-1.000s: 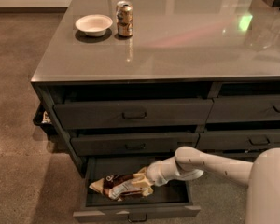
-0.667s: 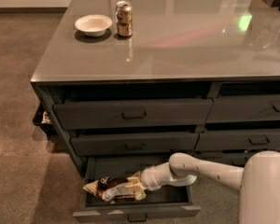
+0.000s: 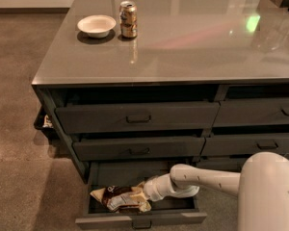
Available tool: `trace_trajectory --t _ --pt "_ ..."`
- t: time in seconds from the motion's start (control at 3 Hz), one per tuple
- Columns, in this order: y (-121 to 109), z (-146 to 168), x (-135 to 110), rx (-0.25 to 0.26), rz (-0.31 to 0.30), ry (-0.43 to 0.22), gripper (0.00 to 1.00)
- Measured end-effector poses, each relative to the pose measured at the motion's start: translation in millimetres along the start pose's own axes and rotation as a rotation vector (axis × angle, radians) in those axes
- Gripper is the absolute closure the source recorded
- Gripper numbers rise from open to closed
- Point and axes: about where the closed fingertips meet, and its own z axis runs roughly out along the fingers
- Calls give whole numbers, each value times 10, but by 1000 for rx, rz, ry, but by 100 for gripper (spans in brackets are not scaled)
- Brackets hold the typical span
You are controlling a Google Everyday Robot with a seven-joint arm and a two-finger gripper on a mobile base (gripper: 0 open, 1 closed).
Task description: Place brown chip bag into bottom drawer
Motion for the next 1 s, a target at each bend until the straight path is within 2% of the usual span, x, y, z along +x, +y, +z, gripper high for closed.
trace_trajectory --t 0.33,0.67,1.0 --pt "-149 -10 118 74 18 23 100" --pt "-308 132 184 64 -12 16 100" --pt "-432 354 146 -39 -68 -26 100"
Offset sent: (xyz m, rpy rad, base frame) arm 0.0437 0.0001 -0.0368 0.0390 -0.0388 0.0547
